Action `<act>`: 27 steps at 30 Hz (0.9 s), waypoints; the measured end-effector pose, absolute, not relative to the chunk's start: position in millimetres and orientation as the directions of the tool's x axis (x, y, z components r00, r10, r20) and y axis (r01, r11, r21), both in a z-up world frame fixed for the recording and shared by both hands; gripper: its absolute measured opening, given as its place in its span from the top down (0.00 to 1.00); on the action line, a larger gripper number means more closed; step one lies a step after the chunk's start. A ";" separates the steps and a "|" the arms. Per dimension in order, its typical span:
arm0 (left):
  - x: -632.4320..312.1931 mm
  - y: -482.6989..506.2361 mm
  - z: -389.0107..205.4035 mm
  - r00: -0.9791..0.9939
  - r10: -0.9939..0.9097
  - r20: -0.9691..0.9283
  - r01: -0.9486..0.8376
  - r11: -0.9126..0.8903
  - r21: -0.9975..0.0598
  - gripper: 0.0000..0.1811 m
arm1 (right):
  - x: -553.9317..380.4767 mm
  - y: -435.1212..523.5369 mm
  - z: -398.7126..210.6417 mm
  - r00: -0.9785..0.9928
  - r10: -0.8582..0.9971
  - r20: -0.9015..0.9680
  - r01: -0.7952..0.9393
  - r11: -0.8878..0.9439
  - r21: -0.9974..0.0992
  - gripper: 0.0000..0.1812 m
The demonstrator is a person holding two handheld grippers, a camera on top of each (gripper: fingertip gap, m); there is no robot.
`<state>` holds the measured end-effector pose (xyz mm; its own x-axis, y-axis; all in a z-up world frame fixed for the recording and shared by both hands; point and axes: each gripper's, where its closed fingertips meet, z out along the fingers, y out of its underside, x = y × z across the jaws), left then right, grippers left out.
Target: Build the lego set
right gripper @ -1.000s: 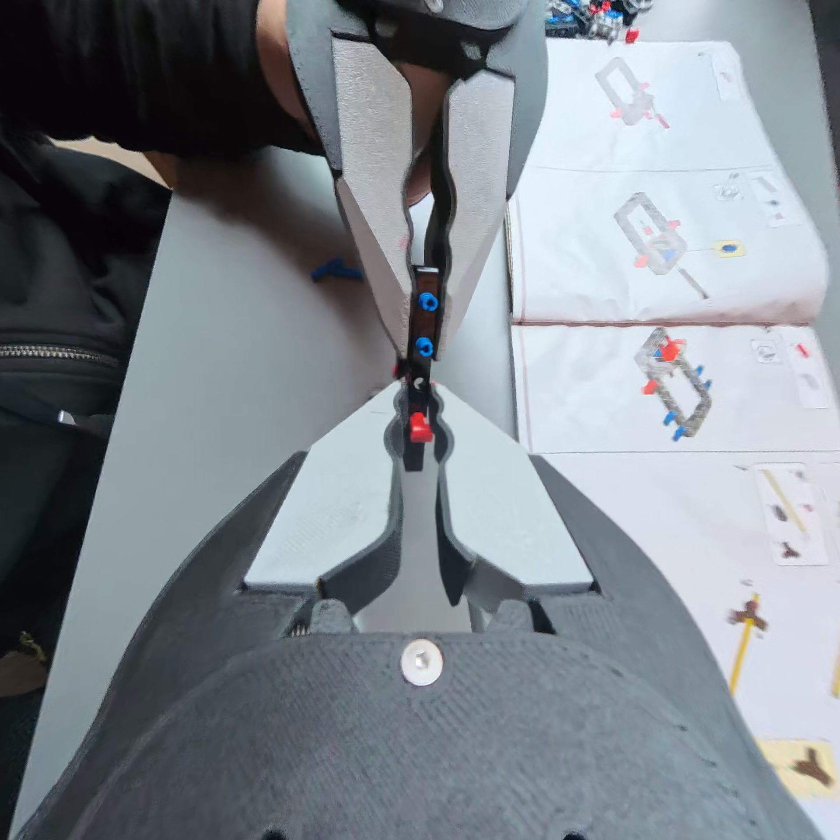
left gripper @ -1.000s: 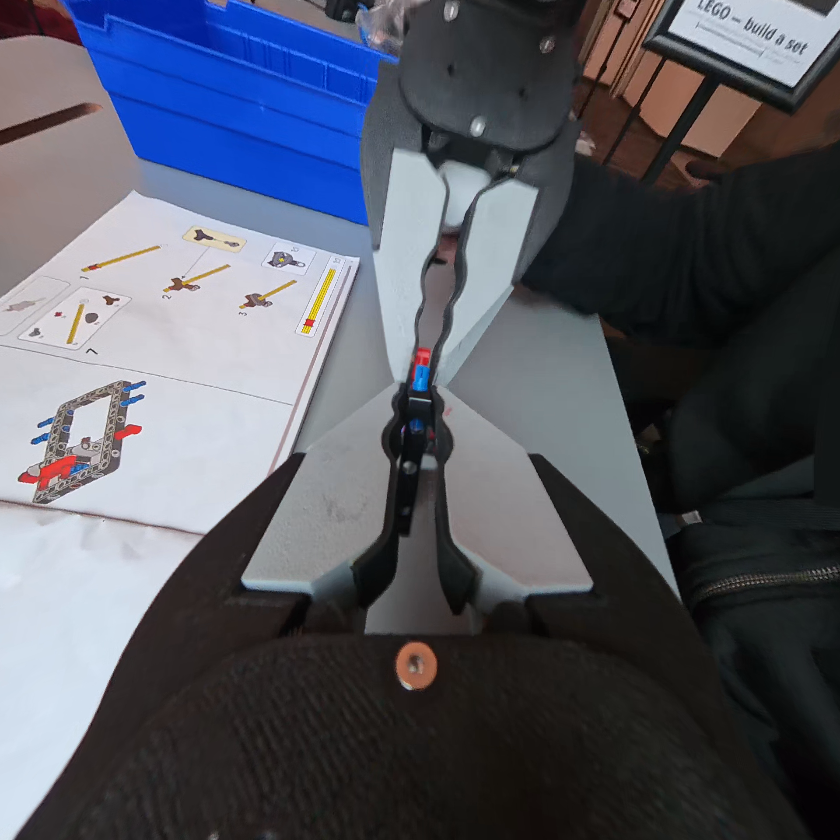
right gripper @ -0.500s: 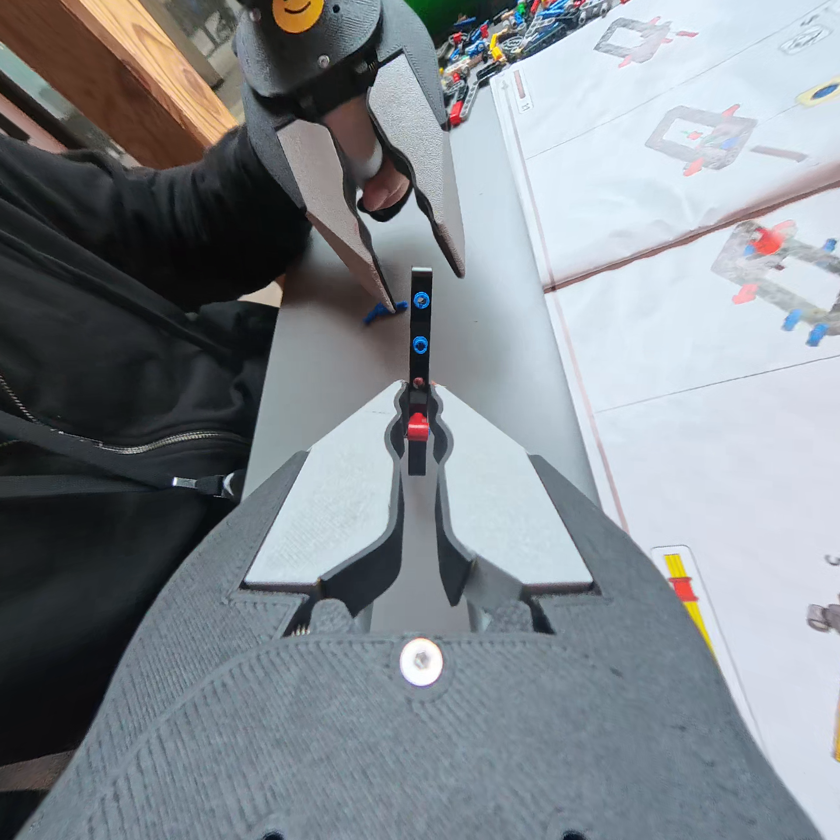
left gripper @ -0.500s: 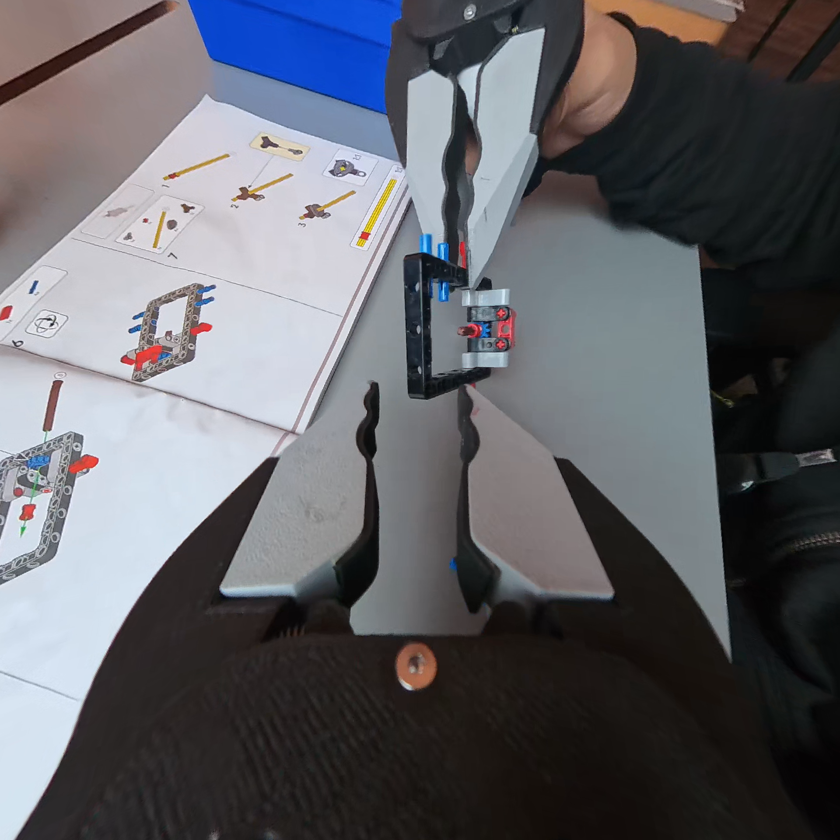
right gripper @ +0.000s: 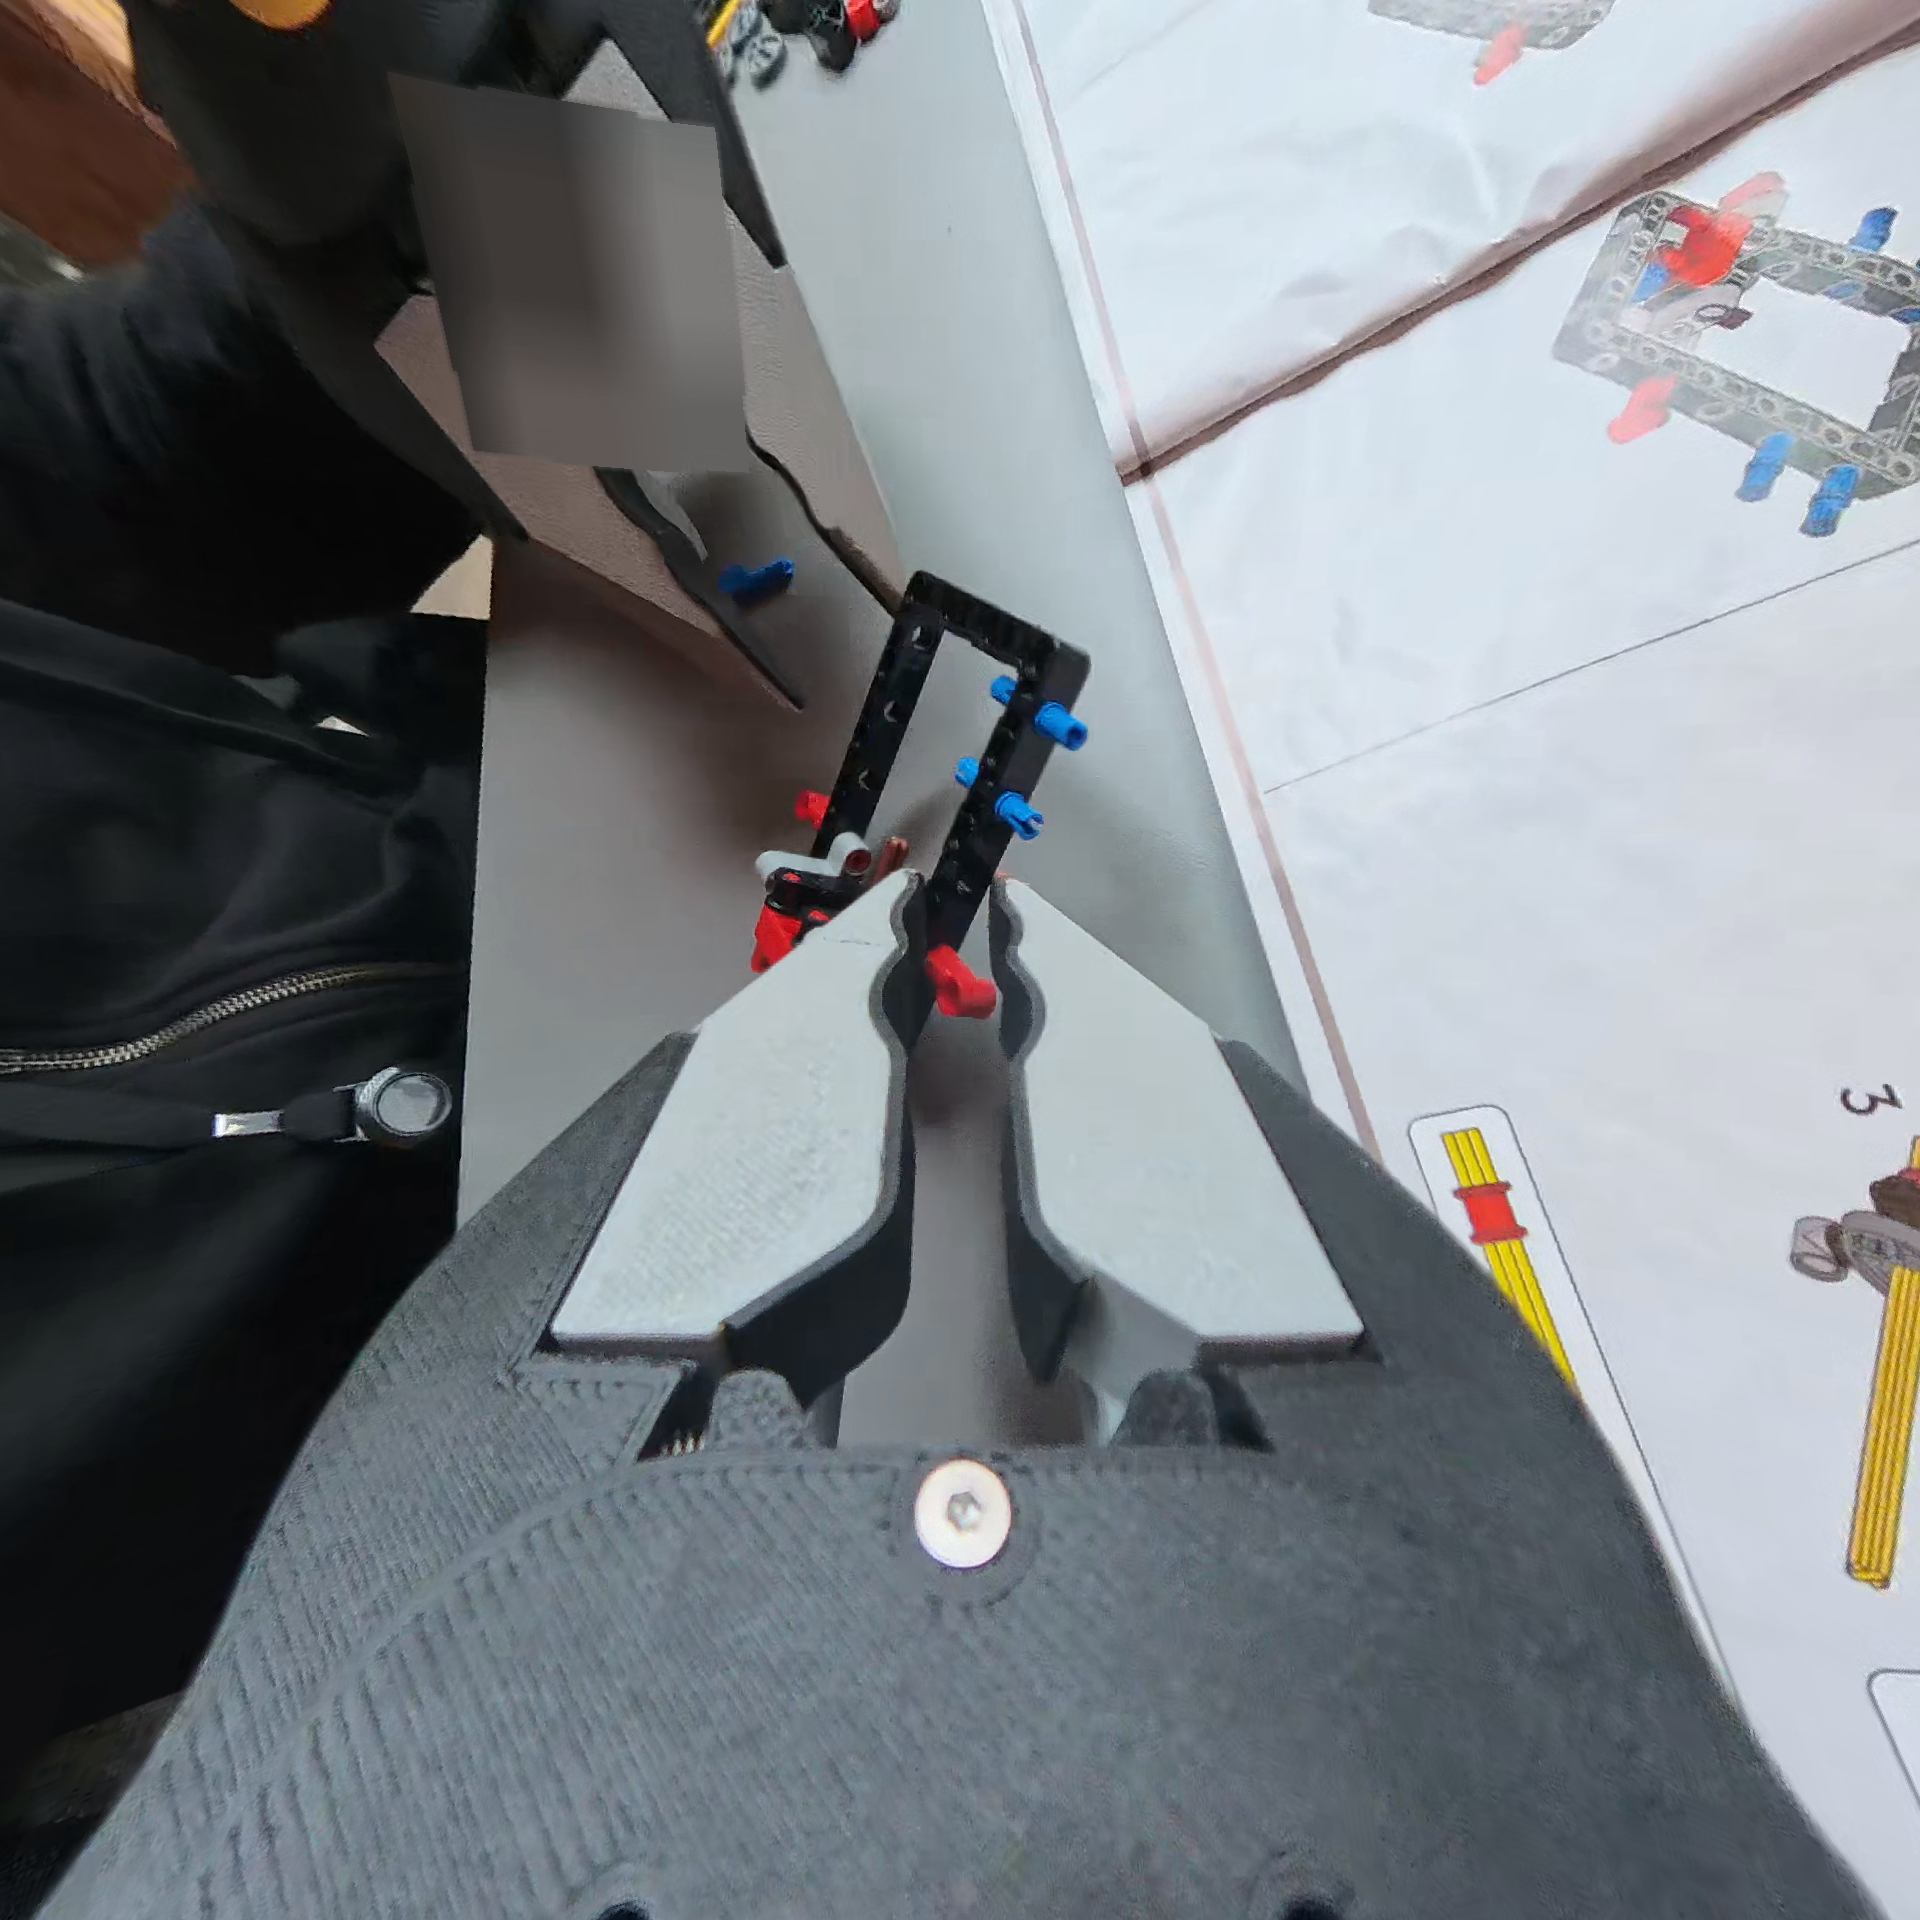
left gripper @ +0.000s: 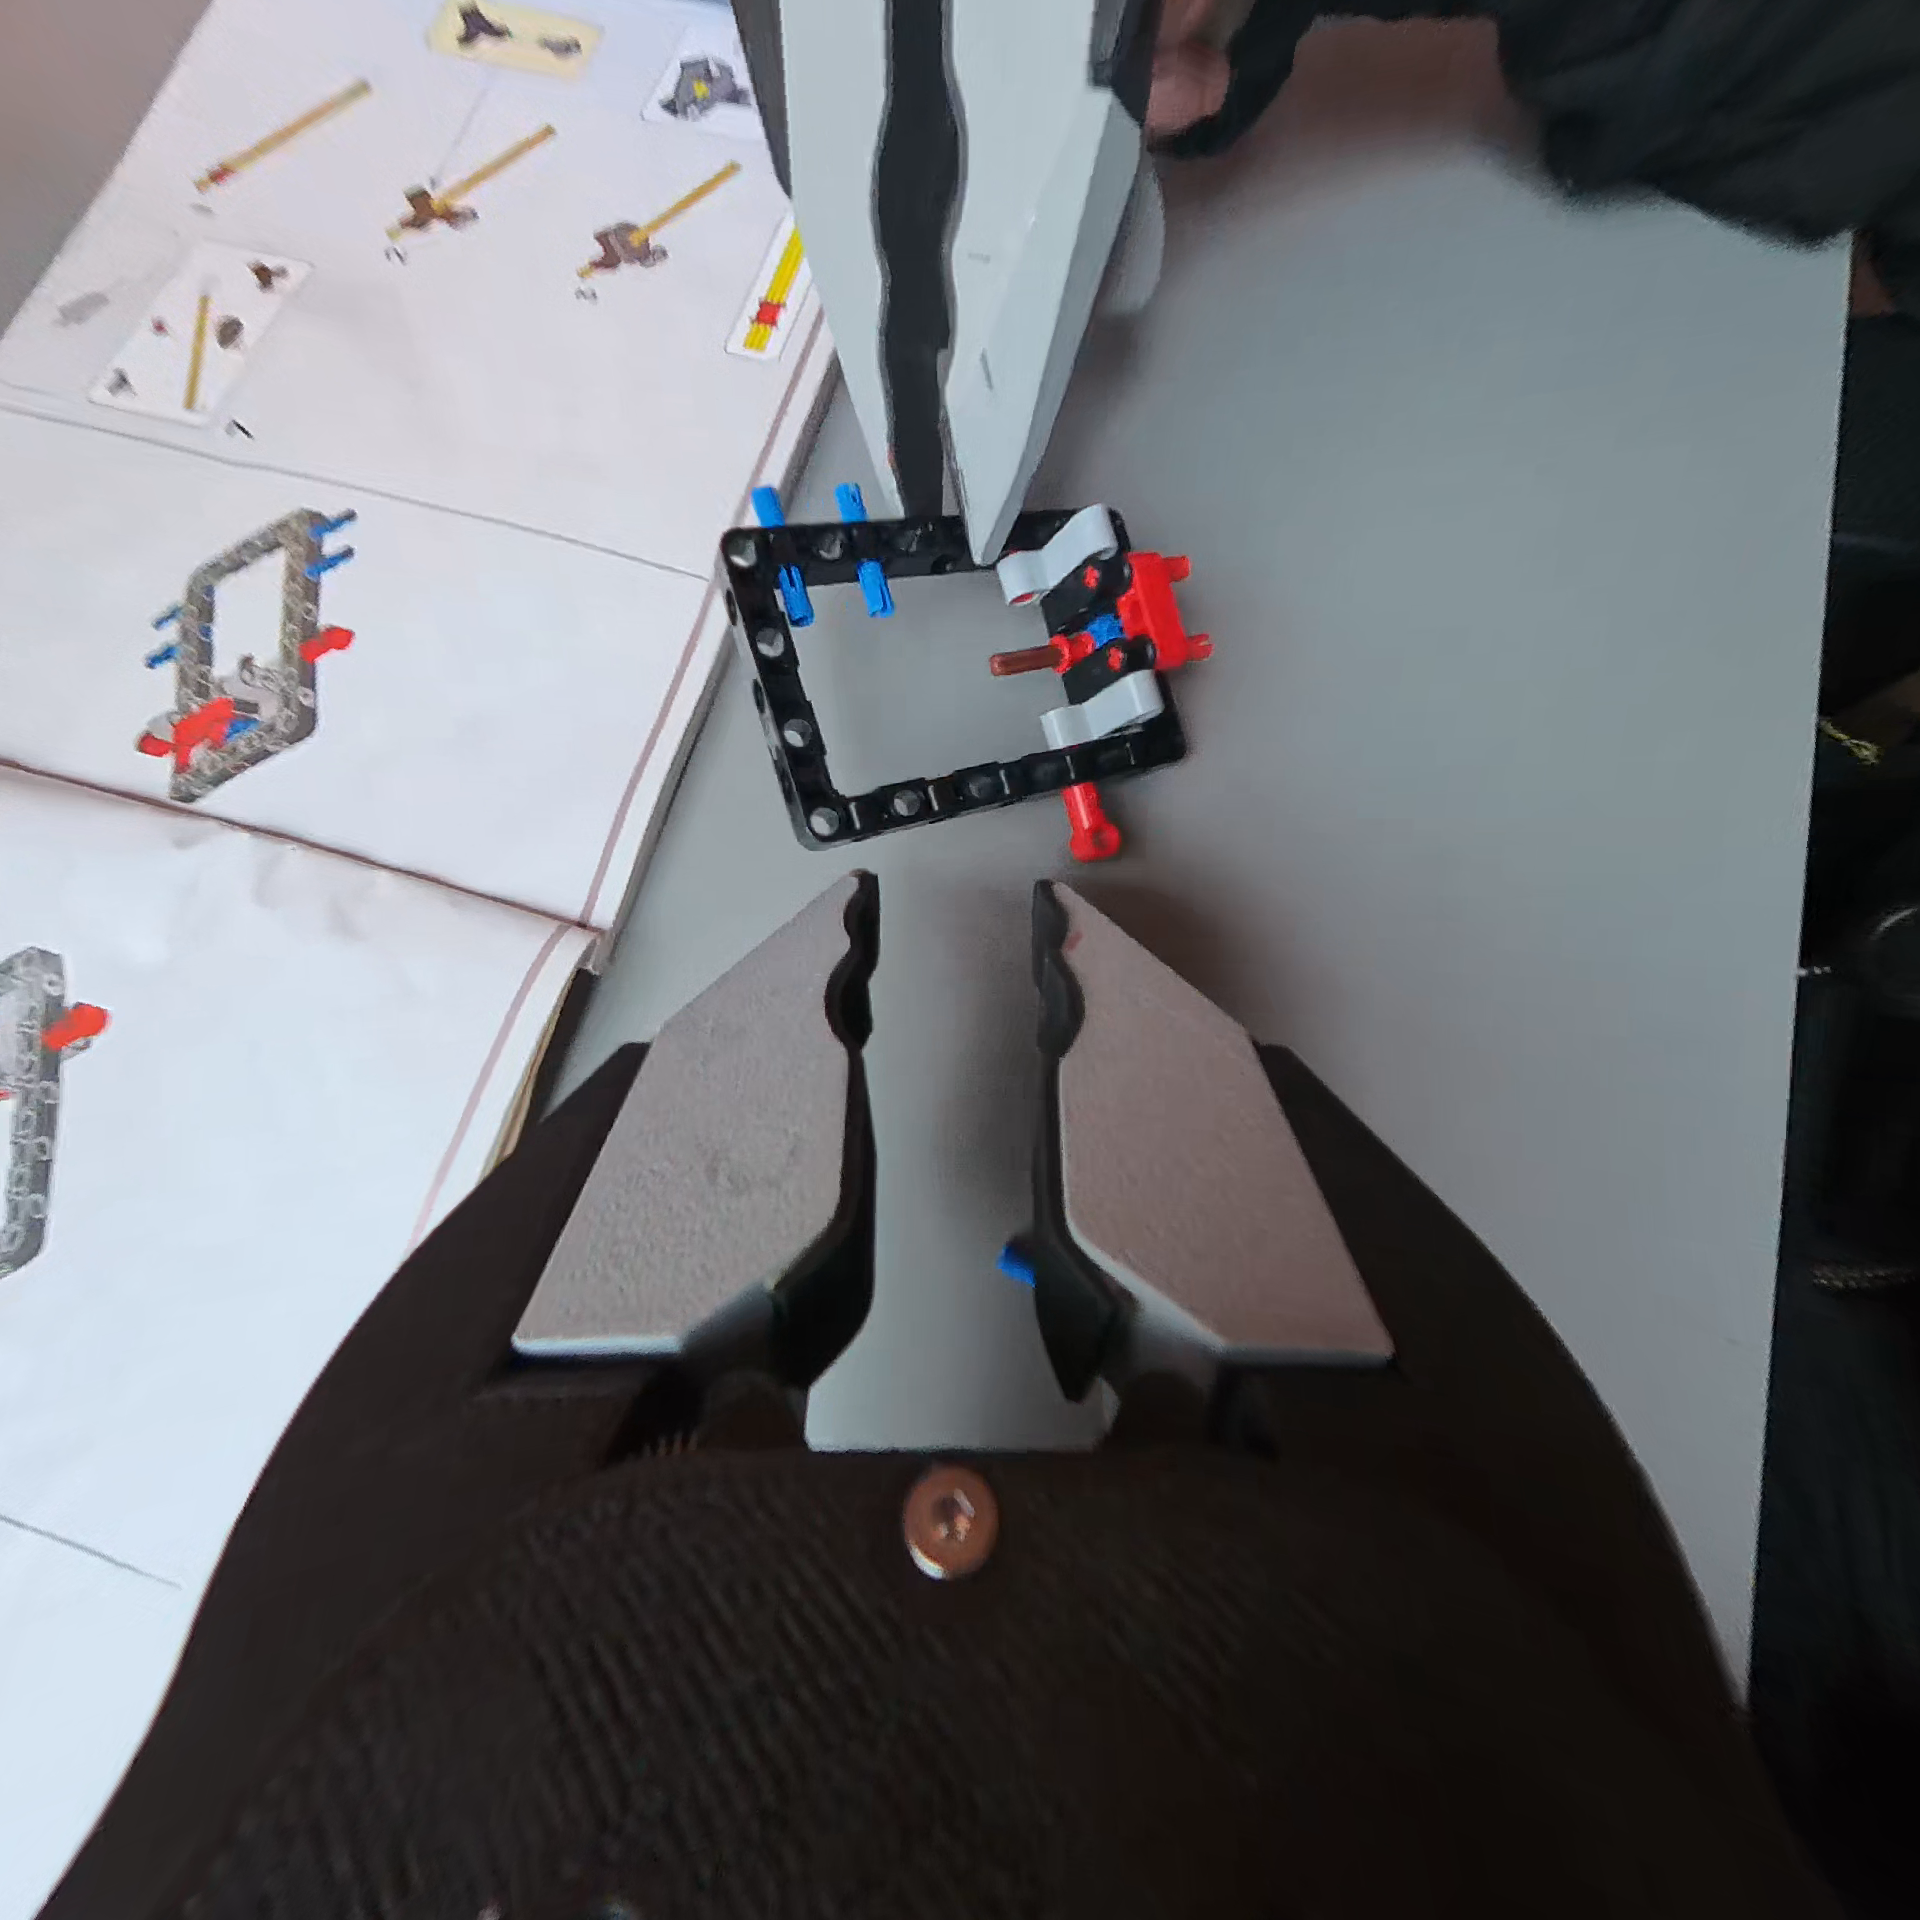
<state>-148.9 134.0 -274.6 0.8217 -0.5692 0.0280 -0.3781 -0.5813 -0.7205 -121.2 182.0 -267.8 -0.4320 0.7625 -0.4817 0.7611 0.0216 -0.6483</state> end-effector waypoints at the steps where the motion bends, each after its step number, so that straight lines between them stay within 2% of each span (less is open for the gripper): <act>1: -147.3 132.6 -277.5 0.818 -0.573 0.046 -0.375 -0.592 -0.713 0.85 | -121.2 180.1 -267.6 -0.438 0.762 -0.478 0.760 0.029 -0.649 0.95; 7: -147.6 126.2 -285.8 0.828 -0.558 0.062 -0.370 -0.625 -0.687 0.86 | -118.6 180.9 -274.3 -0.421 0.781 -0.461 0.781 0.054 -0.622 0.95; 11: -149.0 121.5 -285.1 0.837 -0.543 0.073 -0.352 -0.636 -0.686 0.85 | -112.2 186.6 -285.3 -0.408 0.818 -0.405 0.809 0.118 -0.576 0.91; 19: -170.9 95.0 -268.1 0.882 -0.469 0.055 -0.306 -0.655 -0.691 0.85 | -114.5 208.0 -251.4 -0.416 0.830 -0.371 0.721 0.052 -0.691 0.90; 27: -189.0 54.2 -263.2 0.912 -0.405 0.066 -0.261 -0.697 -0.667 0.86 | -116.6 207.9 -252.5 -0.443 0.833 -0.332 0.697 0.086 -0.712 0.91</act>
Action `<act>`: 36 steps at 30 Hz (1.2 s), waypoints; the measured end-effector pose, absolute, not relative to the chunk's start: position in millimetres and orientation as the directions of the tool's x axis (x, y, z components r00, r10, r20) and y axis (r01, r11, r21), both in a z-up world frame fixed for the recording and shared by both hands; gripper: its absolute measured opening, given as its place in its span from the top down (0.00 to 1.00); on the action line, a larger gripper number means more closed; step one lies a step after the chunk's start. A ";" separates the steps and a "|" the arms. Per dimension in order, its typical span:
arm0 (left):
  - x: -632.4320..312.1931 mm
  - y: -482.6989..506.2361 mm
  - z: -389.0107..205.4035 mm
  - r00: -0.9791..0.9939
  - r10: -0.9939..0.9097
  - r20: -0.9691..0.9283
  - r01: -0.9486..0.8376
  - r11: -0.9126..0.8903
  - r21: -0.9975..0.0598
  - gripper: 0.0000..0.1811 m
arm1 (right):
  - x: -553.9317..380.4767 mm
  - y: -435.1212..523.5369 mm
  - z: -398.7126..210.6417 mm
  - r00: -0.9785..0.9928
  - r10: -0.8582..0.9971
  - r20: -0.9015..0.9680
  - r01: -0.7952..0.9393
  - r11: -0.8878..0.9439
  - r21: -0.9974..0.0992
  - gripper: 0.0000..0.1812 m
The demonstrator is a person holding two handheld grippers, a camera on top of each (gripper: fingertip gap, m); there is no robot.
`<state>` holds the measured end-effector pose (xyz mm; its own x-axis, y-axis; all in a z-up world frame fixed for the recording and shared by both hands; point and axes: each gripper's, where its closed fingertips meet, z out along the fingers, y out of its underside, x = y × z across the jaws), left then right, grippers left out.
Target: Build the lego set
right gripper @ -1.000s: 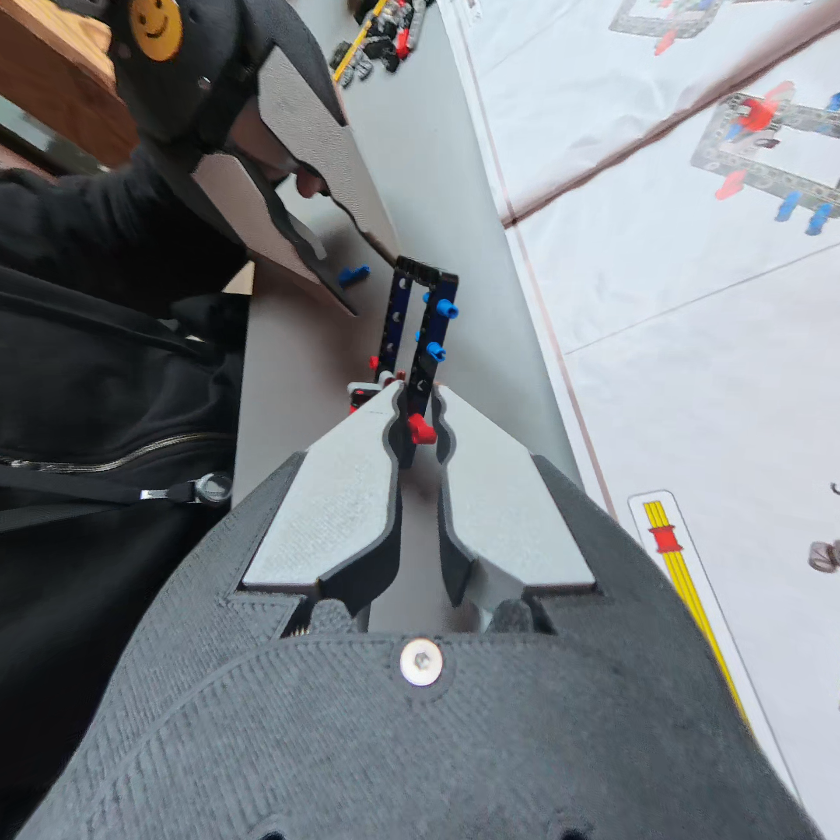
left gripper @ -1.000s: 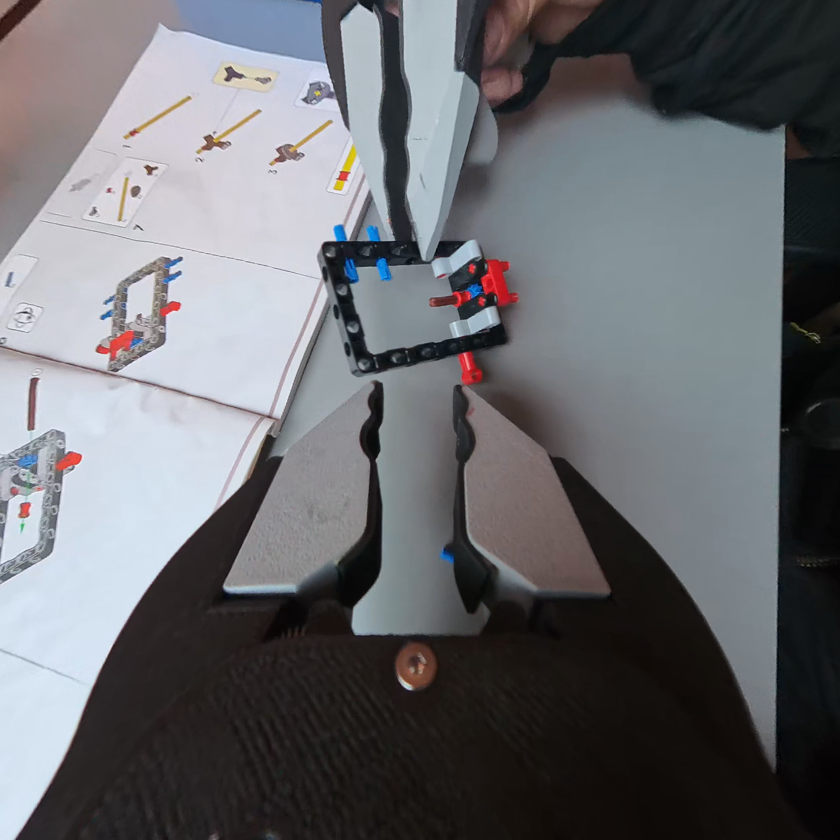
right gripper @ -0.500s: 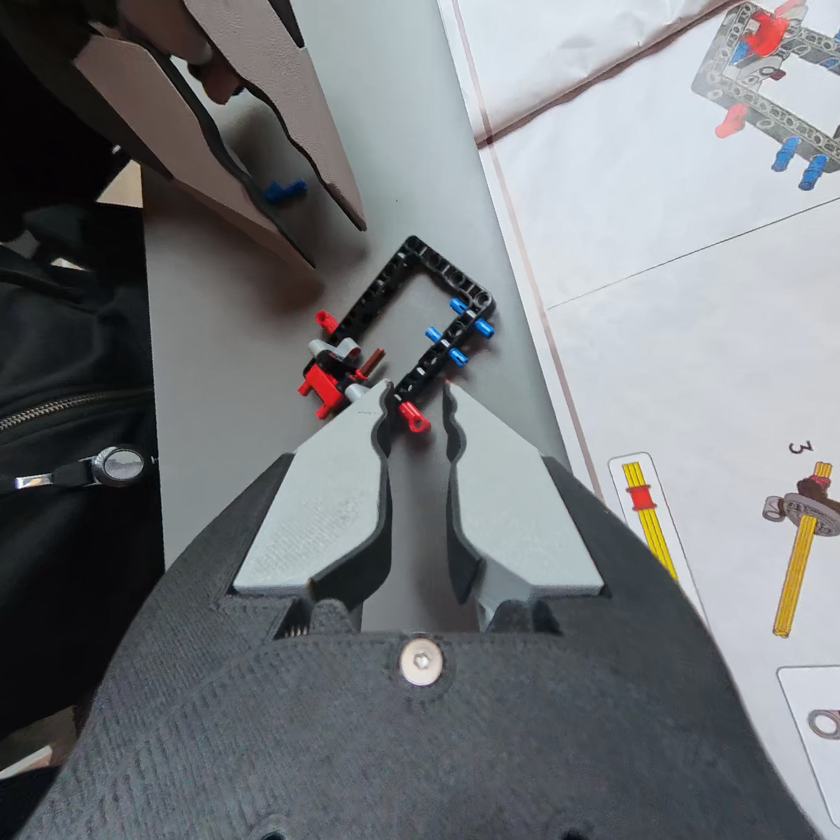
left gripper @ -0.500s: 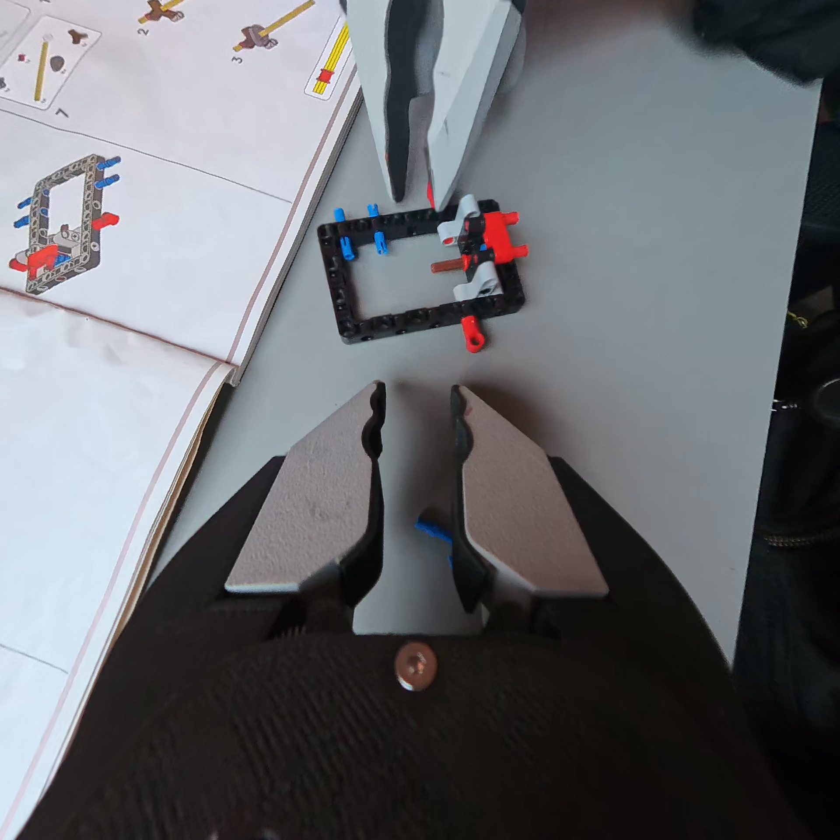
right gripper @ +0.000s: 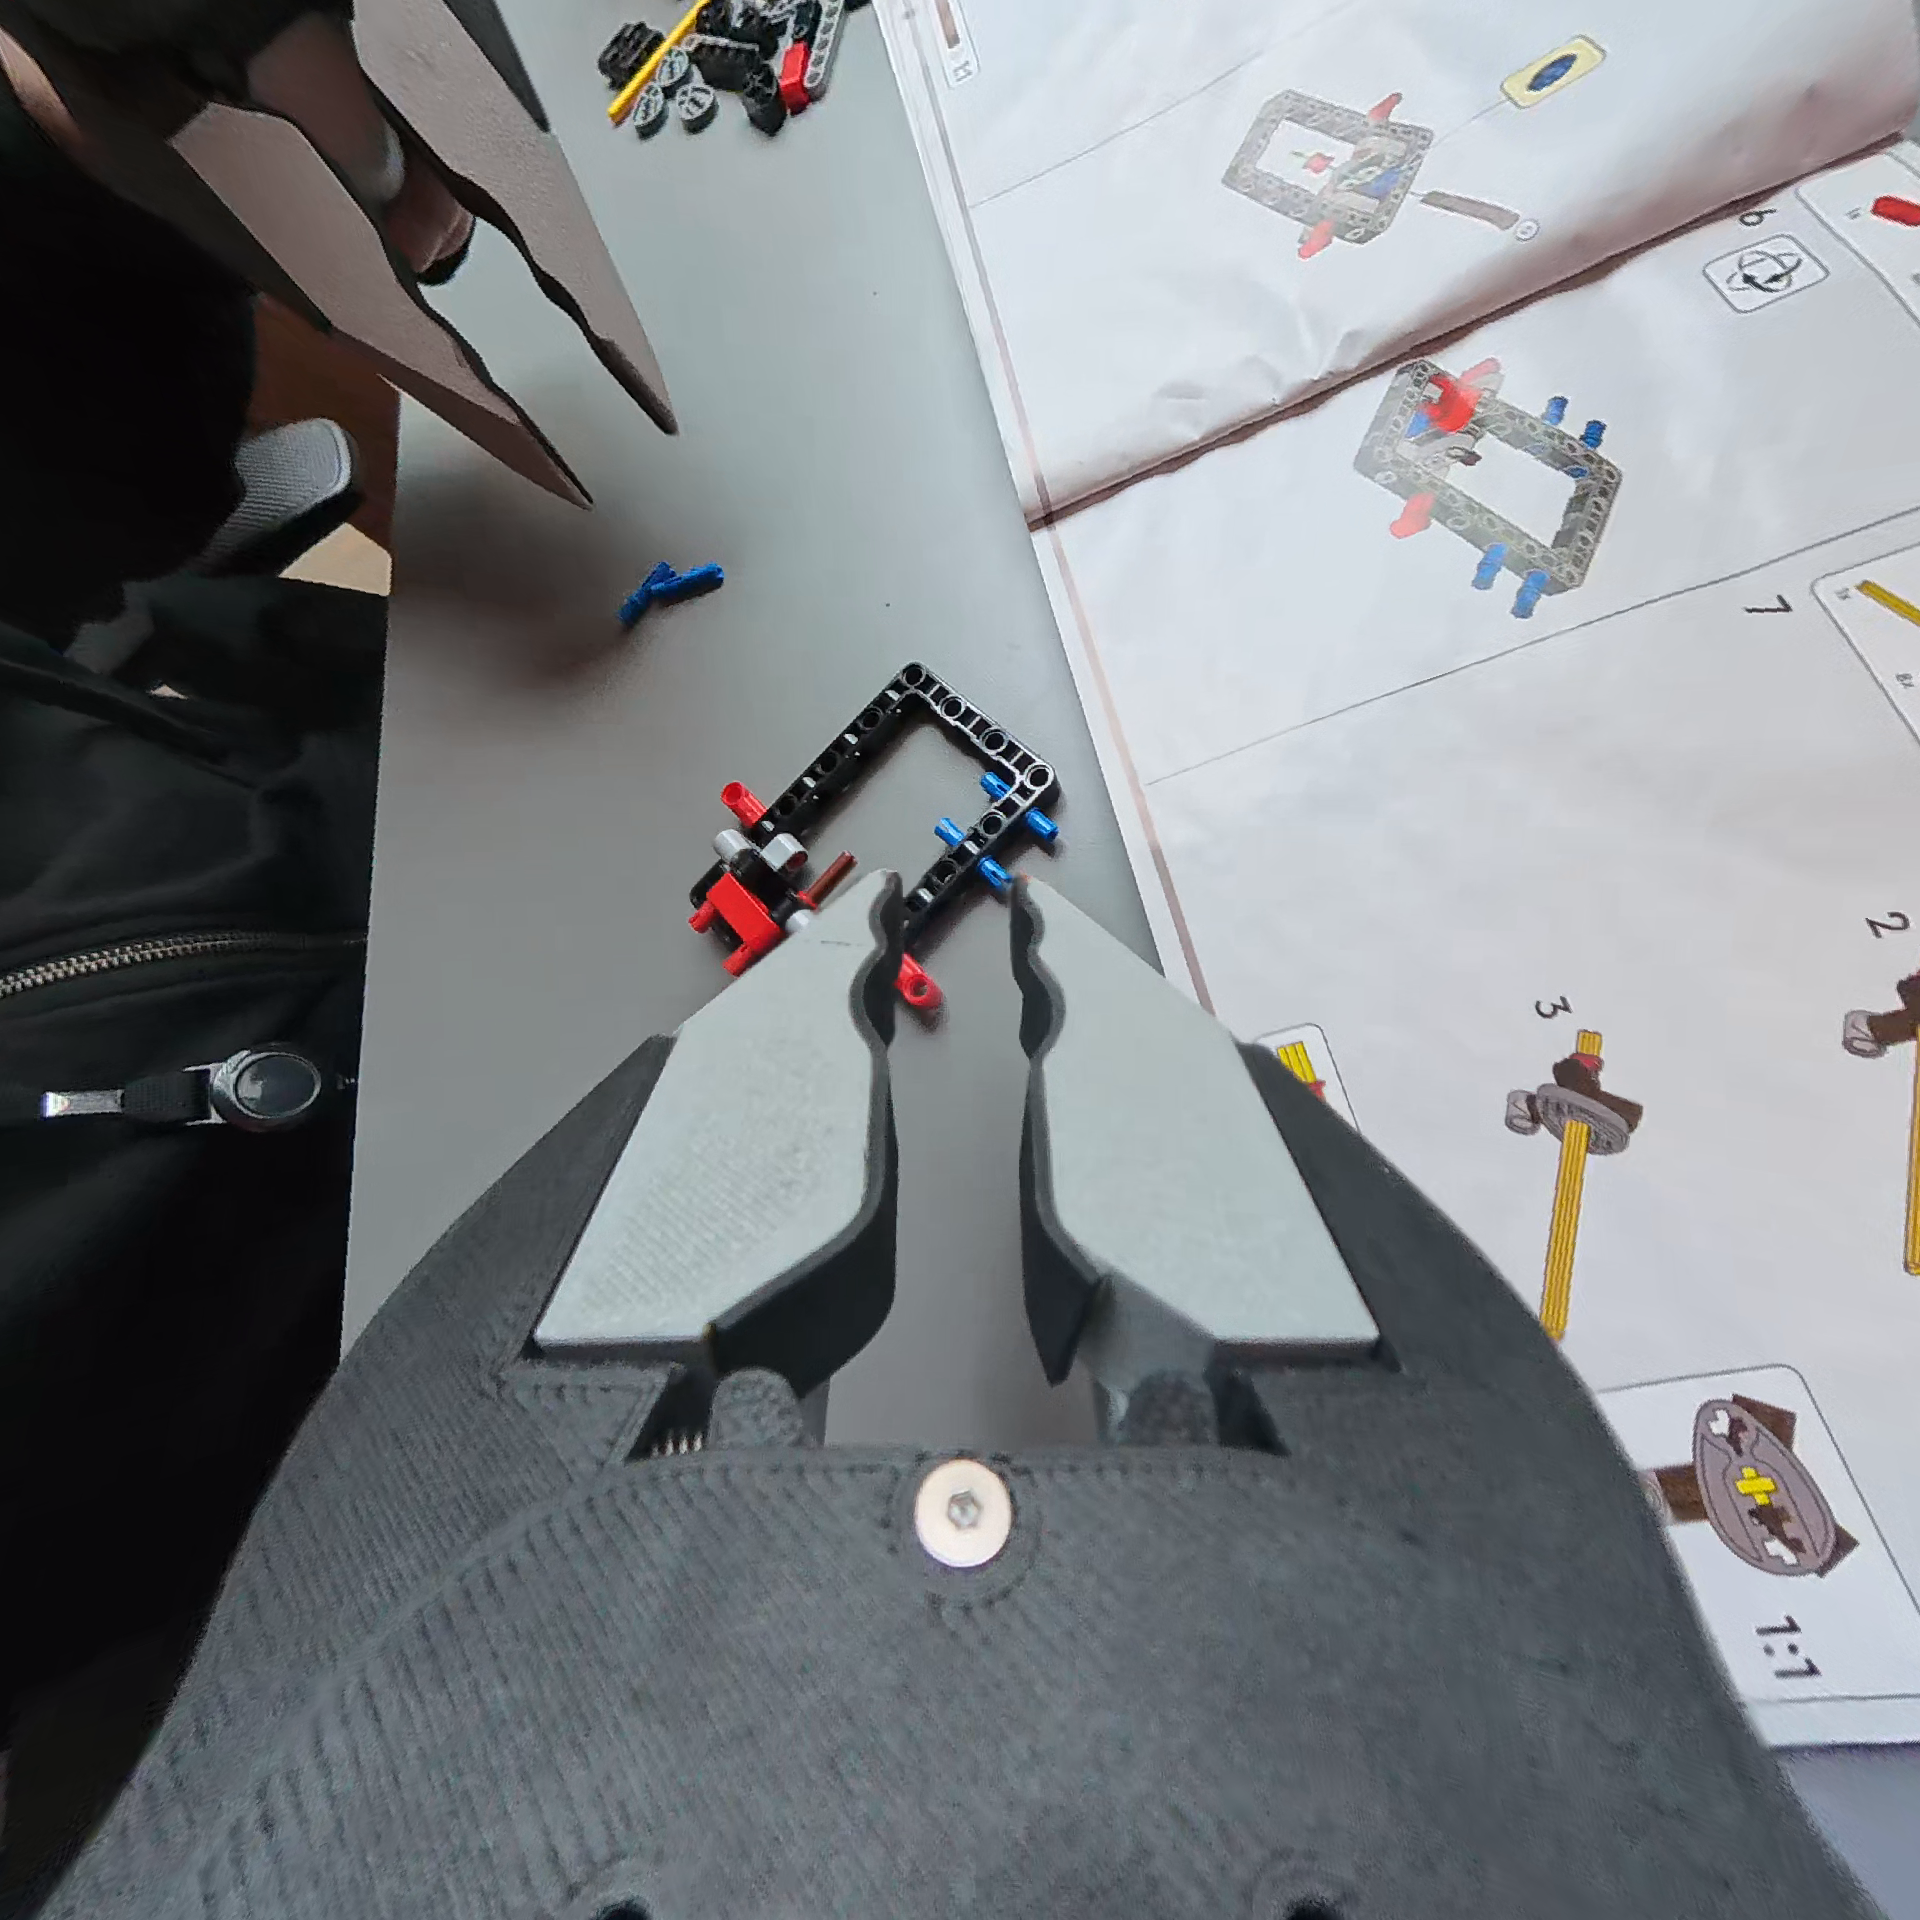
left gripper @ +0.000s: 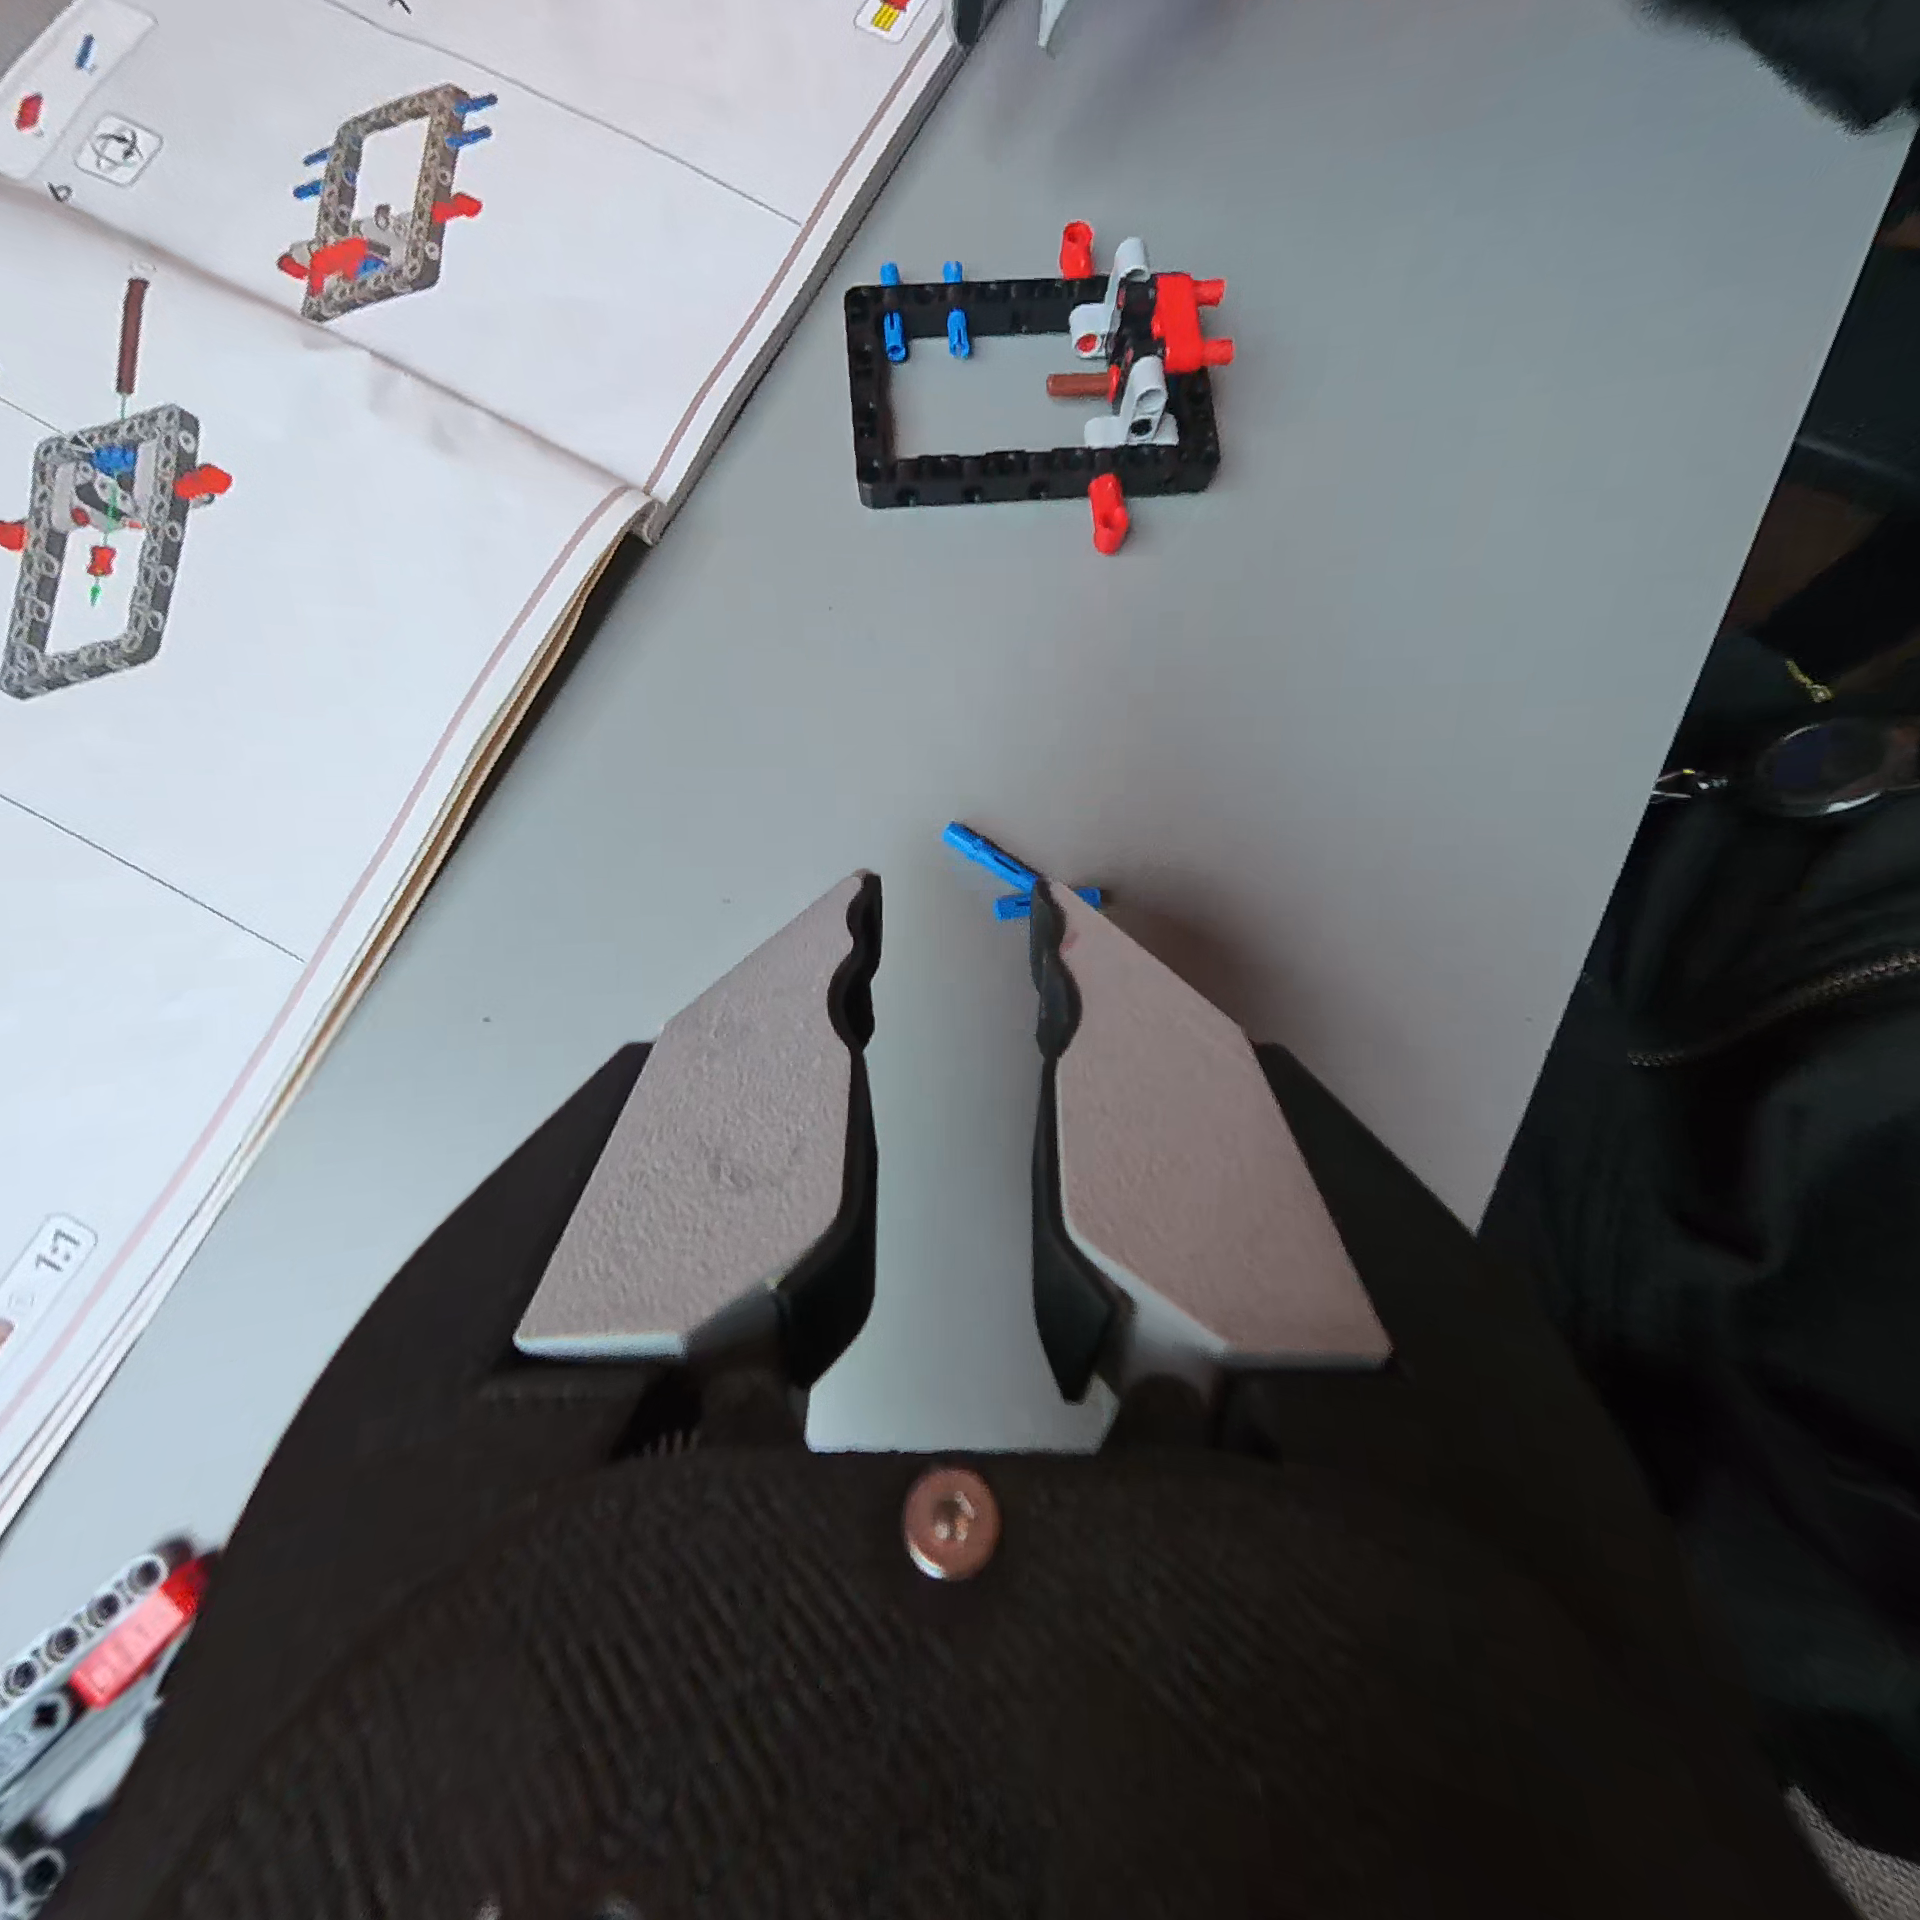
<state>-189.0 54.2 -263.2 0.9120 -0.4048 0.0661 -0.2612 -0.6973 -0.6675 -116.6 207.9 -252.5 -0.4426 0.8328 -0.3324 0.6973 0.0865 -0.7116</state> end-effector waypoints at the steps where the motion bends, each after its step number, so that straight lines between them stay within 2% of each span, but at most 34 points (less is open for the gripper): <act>1: -187.3 51.3 -264.4 0.912 -0.404 0.077 -0.254 -0.700 -0.667 0.86 | -116.7 205.8 -253.4 -0.454 0.829 -0.326 0.694 0.100 -0.713 0.90; 13: -171.8 63.2 -287.0 0.921 -0.383 0.065 -0.254 -0.720 -0.646 0.87 | -120.2 191.5 -281.8 -0.472 0.848 -0.240 0.729 0.223 -0.647 0.89; 19: -174.0 71.0 -291.3 0.920 -0.387 0.057 -0.263 -0.718 -0.644 0.92 | -125.3 204.1 -260.2 -0.447 0.864 -0.234 0.672 0.151 -0.726 0.91; 22: -178.2 78.5 -290.6 0.909 -0.415 0.037 -0.297 -0.706 -0.643 1.00 | -130.4 216.4 -252.5 -0.411 0.890 -0.199 0.634 0.122 -0.764 0.91; 28: -180.6 94.6 -288.4 0.877 -0.479 0.043 -0.346 -0.689 -0.637 1.00 | -136.7 235.3 -232.3 -0.361 0.918 -0.162 0.533 0.060 -0.844 0.93; 36: -187.3 128.9 -261.6 0.805 -0.593 0.021 -0.387 -0.551 -0.740 0.97 | -140.2 243.1 -225.0 -0.376 0.917 -0.134 0.437 0.048 -0.898 0.92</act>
